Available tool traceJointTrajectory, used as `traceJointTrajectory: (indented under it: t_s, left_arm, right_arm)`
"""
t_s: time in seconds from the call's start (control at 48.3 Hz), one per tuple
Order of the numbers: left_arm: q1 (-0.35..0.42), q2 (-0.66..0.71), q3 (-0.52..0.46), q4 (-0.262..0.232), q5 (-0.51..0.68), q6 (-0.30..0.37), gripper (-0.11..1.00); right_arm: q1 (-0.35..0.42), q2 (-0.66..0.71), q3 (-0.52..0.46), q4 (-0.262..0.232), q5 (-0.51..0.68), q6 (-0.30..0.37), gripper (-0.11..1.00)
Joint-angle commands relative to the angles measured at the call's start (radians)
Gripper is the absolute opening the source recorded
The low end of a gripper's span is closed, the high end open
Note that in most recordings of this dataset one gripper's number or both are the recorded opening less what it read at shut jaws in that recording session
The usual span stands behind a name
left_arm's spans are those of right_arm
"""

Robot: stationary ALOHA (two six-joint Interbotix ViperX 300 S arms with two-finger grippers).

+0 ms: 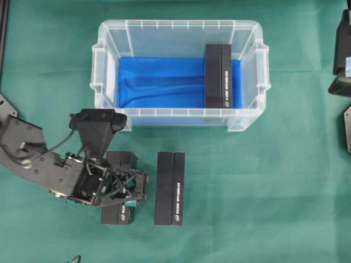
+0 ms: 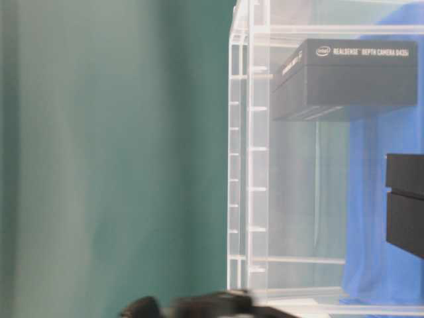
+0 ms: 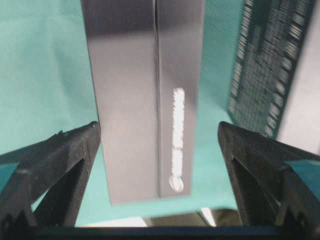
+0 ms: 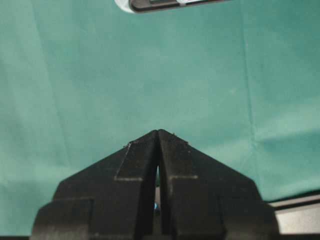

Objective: Take the box out of the case with the left arm.
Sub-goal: 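Carry the box forward and lower it onto the table left of the first box, then open the left gripper and withdraw it to the left side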

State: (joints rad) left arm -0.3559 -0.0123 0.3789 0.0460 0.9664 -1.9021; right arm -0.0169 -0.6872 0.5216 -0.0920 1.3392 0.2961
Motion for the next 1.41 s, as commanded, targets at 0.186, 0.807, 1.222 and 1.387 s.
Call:
traceJointTrajectory:
  t_s: [0.186,0.807,1.222,1.387]
  left_arm:
    - [0.008,-0.112,-0.12,0.005,0.163,0.0,0.9]
    - [0.017,-0.141,-0.21,0.026,0.308,0.002,0.86]
    - [-0.063,-0.291,-0.077,0.018,0.331,0.0,0.86]
    - [-0.092,-0.371,-0.008,0.017,0.367,-0.003,0.85]
  right_arm:
    - [0.0,0.0,-0.014,-0.002,-0.002,-0.002,0.0]
    - [0.0,0.0,-0.014,-0.005,-0.003,-0.002,0.0]
    - [0.0,0.0,-0.014,-0.005,-0.002,-0.002,0.0]
    - [0.0,-0.003,-0.015,-0.005,-0.002,-0.002,0.0]
